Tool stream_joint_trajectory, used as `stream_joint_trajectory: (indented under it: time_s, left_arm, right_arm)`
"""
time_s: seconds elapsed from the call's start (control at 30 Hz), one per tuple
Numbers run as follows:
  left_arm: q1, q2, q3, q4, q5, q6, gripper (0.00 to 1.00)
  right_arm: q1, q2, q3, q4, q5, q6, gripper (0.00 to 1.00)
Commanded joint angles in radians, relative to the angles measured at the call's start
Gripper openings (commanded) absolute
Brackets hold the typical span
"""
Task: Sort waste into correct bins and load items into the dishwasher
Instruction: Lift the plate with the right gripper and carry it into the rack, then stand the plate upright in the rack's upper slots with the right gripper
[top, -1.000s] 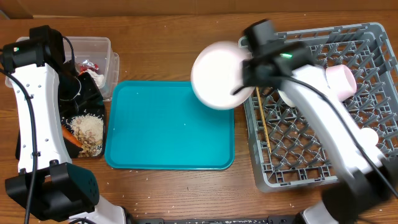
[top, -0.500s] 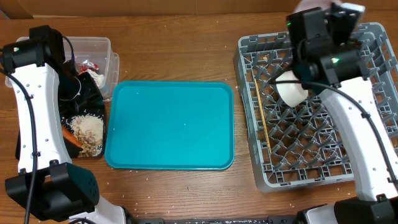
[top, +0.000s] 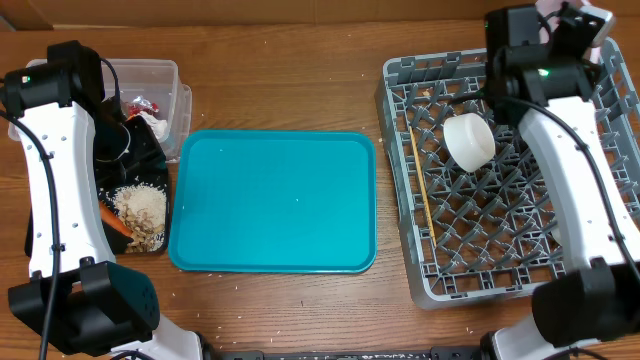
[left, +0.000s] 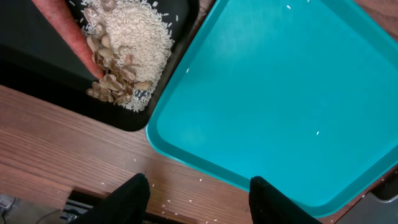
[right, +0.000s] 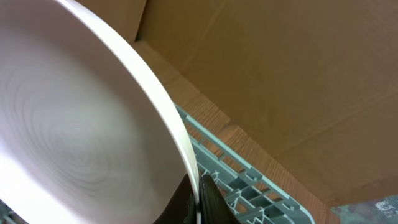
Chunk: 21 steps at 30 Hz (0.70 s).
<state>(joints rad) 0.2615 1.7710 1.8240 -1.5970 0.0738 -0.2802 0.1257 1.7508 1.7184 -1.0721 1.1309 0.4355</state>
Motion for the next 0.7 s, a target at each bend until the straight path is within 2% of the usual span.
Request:
stream_joint_trajectory:
  time_s: [0.0, 0.53, 0.67]
  left_arm:
    - [-0.008, -0.021, 0.01, 0.0, -0.002, 0.019, 0.55]
    - [-0.008, -0.021, 0.01, -0.003, -0.002, 0.019, 0.55]
    - [-0.008, -0.021, 0.01, -0.002, -0.002, 0.019, 0.56]
  right_arm:
    - [-0.004, 0.061, -0.006, 0.006, 0.027, 0.018, 0.04]
    - [-0.023, 0.217, -0.011, 0.027, 0.028, 0.018, 0.04]
    - [-0.023, 0.217, -0.01, 0.053, 0.121, 0.018, 0.04]
